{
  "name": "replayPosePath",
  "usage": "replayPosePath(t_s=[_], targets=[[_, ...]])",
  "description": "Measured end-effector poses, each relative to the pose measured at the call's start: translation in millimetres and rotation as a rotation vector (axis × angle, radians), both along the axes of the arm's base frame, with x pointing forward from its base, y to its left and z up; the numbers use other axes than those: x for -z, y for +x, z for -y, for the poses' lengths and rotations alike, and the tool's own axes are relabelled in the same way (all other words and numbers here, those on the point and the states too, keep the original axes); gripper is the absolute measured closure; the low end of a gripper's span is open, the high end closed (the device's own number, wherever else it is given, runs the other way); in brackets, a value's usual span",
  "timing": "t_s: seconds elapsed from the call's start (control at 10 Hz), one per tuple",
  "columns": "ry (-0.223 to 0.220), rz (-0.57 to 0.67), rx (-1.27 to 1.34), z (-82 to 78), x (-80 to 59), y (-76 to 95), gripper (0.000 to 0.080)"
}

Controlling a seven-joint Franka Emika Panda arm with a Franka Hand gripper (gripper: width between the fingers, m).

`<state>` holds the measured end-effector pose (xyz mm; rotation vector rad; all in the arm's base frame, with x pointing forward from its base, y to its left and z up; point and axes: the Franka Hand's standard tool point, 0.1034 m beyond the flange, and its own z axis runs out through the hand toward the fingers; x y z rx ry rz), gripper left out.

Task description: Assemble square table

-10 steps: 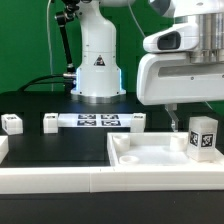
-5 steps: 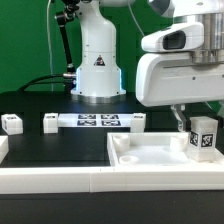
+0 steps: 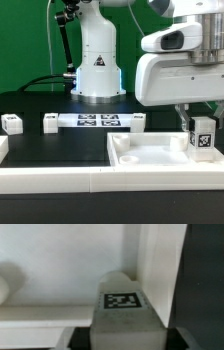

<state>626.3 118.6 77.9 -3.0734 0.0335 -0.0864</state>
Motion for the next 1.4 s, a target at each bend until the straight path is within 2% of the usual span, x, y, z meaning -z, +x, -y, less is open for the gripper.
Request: replayPosePath(t_s=[0.4, 0.7, 1.4], targets=[[0.039, -0.024, 0.329, 2.5, -0.5, -0.8, 0.0509], [0.074, -0.056, 0.709, 2.3, 1.4, -2.6, 0.0509], [0.120, -0.101, 1.274, -3.0, 1.7, -2.1, 0.0509]])
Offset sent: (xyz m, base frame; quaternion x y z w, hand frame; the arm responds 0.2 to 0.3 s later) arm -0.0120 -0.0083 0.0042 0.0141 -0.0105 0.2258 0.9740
